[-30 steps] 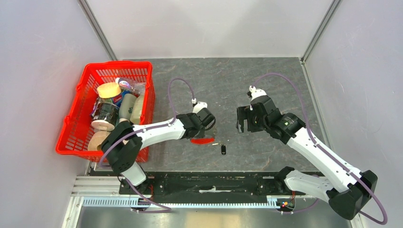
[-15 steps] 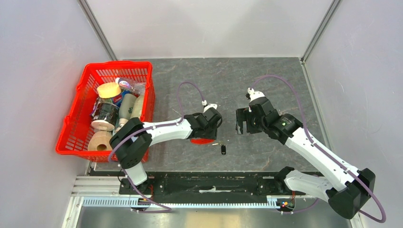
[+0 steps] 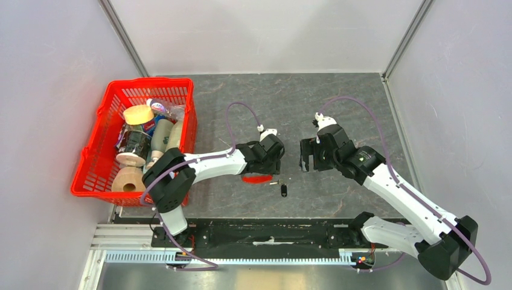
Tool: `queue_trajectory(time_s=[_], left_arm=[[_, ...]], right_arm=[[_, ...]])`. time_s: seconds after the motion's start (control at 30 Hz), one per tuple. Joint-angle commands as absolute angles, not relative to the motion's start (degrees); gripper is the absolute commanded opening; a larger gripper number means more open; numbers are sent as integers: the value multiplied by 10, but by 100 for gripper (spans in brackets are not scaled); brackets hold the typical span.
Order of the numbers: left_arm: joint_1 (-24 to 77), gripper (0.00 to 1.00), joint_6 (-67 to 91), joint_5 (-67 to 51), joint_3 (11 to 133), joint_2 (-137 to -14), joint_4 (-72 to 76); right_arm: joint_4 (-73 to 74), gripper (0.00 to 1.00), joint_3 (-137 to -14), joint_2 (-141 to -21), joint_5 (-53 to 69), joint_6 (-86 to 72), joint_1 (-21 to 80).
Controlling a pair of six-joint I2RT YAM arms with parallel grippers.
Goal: Put the keys on the keyring
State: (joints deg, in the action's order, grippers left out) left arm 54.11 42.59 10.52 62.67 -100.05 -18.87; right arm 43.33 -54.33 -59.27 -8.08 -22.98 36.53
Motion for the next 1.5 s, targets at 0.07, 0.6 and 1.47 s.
queue_trajectory(time_s=[0.07, 0.6, 1.47], left_arm=[[535, 52, 441, 132, 659, -1020, -175], [509, 47, 438, 125, 658, -1039, -162], [505, 37, 447, 99, 639, -1038, -138]], right_arm=[[417, 93, -539, -573, -73, -234, 366], [417, 93, -540, -572, -64, -233, 366], [414, 92, -539, -575, -55, -233, 366]])
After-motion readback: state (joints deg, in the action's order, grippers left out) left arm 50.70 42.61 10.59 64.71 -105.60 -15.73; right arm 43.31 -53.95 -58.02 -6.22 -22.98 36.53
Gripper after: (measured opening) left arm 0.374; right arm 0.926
